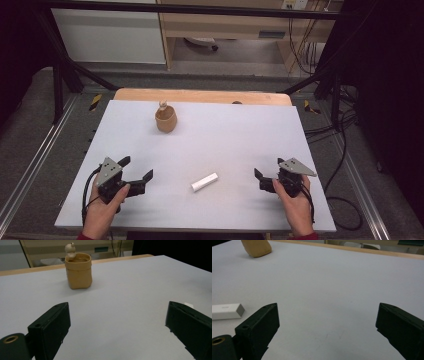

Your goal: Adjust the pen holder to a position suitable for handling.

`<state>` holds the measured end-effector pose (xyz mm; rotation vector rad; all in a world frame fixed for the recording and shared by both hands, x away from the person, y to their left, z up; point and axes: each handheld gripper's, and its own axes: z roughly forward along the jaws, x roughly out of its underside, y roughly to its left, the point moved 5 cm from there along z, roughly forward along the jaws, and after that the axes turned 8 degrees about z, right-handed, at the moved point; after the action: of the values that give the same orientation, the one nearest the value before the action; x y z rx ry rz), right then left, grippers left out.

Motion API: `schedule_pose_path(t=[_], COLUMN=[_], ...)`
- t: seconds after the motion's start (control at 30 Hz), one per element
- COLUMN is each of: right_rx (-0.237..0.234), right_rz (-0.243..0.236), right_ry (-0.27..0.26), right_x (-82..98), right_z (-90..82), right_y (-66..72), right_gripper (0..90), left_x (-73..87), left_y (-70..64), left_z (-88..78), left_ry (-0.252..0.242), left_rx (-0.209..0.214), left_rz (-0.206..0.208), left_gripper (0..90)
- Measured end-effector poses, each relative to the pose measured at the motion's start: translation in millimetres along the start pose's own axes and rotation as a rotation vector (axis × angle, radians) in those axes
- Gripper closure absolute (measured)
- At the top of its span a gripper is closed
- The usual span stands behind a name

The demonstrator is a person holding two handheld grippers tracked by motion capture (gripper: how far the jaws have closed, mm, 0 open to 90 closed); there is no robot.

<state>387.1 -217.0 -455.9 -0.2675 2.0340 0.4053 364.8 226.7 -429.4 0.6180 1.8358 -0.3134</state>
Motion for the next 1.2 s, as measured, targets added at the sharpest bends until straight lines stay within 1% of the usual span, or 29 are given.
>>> schedule_pose_path(t=[0.07,0.1,0.13,0.23,0.33,0.4,0.43,0.47,0.5,0.53,0.57,0.6,0.63,0.67,0.8,0.9,0.97,1.13,1.2], right_rx=[0.002,0.003,0.002,0.004,0.016,0.019,0.023,0.023,0.038,0.040,0.038,0.038,0.033,0.034,0.015,0.003,-0.015,-0.059,-0.066], right_rz=[-0.005,-0.009,-0.012,-0.032,-0.034,-0.033,-0.039,-0.039,-0.057,-0.063,-0.062,-0.062,-0.073,-0.080,-0.070,-0.062,-0.050,-0.080,-0.084], right_ry=[0.010,0.021,0.025,0.027,0.023,0.022,0.027,0.027,0.040,0.043,0.047,0.047,0.054,0.052,0.028,0.019,0.029,0.063,0.080], right_x=[0.9,1.8,2.1,2.1,-0.5,-5.2,-8.3,-8.3,-14.4,-17.9,-21.5,-21.5,-28.4,-32.1,-42.7,-40.1,-35.2,-24.6,-20.6], right_z=[1.5,3.2,3.6,4.2,6.5,10.1,12.2,12.2,16.9,19.8,22.9,22.9,30.0,33.6,44.5,49.3,50.5,52.3,54.2], right_y=[1.1,4.0,5.5,8.7,11.1,13.2,15.0,15.0,18.6,20.7,23.2,23.2,27.8,29.8,38.1,42.7,47.2,59.4,62.1], right_gripper=[5.6,5.5,5.5,5.4,5.1,4.6,4.2,4.2,4.1,4.1,4.2,4.2,4.3,4.4,4.8,5.2,5.3,5.3,5.2], left_x=[0.4,0.8,1.1,1.3,2.8,3.4,3.6,3.7,3.9,4.0,4.1,4.1,4.1,4.2,4.4,4.6,4.3,3.5,3.4], left_y=[-0.3,-1.2,-1.7,-1.9,-2.1,-2.3,-2.4,-2.6,-2.6,-2.8,-3.1,-3.1,-3.3,-3.5,-4.0,-4.7,-5.2,-7.9,-8.8], left_z=[0.3,0.7,0.5,0.2,1.1,1.7,1.9,2.1,2.1,2.1,2.1,2.1,2.2,2.3,2.5,2.9,3.3,3.8,3.7], left_ry=[0.004,0.007,0.011,0.014,0.027,0.032,0.033,0.033,0.034,0.036,0.036,0.036,0.036,0.036,0.040,0.042,0.043,0.043,0.043], left_rx=[0.004,0.014,0.015,0.014,0.010,0.009,0.008,0.007,0.006,0.006,0.006,0.006,0.008,0.009,0.013,0.019,0.021,0.026,0.029], left_rz=[-0.002,-0.002,0.005,0.005,0.006,0.007,0.010,0.011,0.012,0.013,0.013,0.013,0.013,0.013,0.017,0.020,0.019,0.025,0.028], left_gripper=[5.9,5.9,5.9,5.8,5.8,5.9,5.9,5.9,5.9,5.9,5.9,5.9,5.9,5.9,5.9,5.9,5.9,5.9,6.0])
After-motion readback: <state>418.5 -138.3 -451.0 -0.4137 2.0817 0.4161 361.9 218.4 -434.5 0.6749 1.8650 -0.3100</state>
